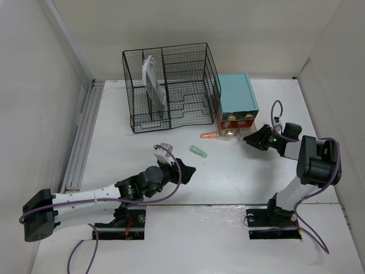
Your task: Organize the desk
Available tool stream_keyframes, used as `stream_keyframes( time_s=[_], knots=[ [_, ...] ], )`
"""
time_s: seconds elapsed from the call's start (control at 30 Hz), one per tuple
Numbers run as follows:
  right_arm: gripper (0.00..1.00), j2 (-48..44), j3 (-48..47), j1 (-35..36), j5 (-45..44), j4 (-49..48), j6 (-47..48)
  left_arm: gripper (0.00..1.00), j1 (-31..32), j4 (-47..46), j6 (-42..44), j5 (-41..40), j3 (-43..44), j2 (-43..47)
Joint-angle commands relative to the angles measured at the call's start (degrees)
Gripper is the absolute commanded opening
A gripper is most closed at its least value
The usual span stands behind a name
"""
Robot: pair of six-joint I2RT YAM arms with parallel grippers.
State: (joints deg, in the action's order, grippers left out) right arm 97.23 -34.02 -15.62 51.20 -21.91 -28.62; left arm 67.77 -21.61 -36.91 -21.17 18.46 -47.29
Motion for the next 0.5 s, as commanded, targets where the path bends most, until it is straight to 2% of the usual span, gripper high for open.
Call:
stream_keyframes(
  time_s=[0.0,0.27,0.3,0.33,0.47],
  knots=[
    [0.38,-1.78,-0.26,-0.91,1.89,6.71,7.26,0.62,0.00,-2.74,0.25,0.16,1.23,0.62],
    [0.39,-1.61,-1.66,-1.52,2.41,11.71,7.88,0.62,0.00,-2.21,0.26,0.69,2.37,-0.44],
    [0.44,-1.61,-1.66,-2.04,2.94,12.33,8.49,0.62,0.00,-2.21,0.26,0.69,2.37,-0.44],
    [0.44,-0.82,-1.66,-2.05,3.46,12.33,8.49,0.62,0.00,-2.21,0.26,0.69,2.37,-0.44],
    [0.66,0.68,-2.19,-2.05,5.57,12.33,9.73,0.62,0.00,-2.21,0.26,0.69,2.37,-0.96]
  ],
)
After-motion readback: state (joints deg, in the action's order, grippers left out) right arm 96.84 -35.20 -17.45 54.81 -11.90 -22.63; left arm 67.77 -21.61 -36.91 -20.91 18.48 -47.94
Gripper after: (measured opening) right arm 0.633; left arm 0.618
